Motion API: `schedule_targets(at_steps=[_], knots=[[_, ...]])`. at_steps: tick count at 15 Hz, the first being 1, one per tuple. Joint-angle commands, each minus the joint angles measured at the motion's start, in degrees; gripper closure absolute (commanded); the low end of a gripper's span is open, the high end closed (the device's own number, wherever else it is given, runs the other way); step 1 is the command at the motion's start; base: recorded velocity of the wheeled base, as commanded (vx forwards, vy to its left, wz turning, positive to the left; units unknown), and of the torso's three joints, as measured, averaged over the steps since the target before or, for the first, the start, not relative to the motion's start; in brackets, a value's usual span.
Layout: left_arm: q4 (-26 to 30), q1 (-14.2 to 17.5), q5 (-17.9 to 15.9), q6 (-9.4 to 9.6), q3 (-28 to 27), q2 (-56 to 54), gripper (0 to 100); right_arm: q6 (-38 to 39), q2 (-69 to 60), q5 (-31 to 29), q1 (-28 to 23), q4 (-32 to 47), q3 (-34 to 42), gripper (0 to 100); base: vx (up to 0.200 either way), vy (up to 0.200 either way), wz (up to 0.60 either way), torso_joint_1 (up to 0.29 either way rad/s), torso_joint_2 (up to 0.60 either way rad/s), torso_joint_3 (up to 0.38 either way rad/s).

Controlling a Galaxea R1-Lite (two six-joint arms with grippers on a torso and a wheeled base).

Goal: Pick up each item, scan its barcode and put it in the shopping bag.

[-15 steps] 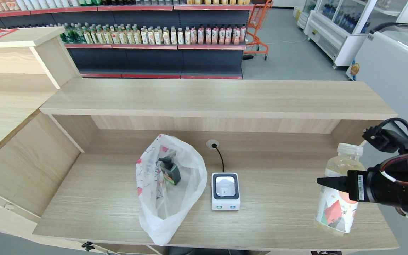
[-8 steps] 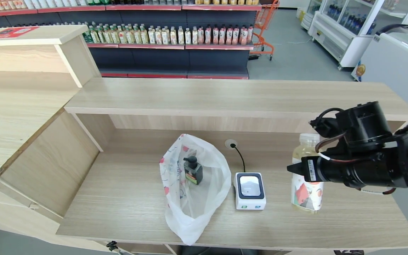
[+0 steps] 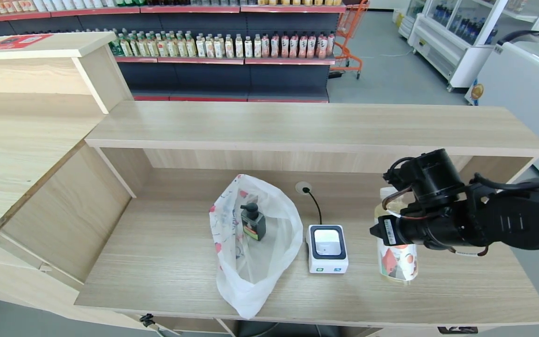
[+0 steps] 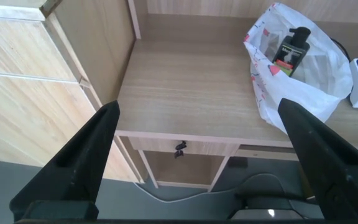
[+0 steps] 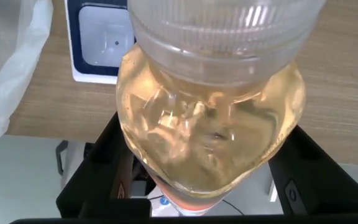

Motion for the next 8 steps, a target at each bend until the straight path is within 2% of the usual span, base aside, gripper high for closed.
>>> schedule_targets(at_steps=[1, 8], knots=[[0.0, 0.0, 0.0, -0.01, 0.0, 0.0, 0, 0.0, 2.4, -1.1, 0.7, 0.0, -0.6, 100, 0.0, 0.0, 0.0, 0.0, 0.0, 0.0], [0.0, 0.0, 0.0, -0.01, 0.0, 0.0, 0, 0.0, 10.8, -4.6, 3.7, -0.6, -9.0, 100, 0.0, 0.0, 0.0, 0.0, 0.0, 0.0]])
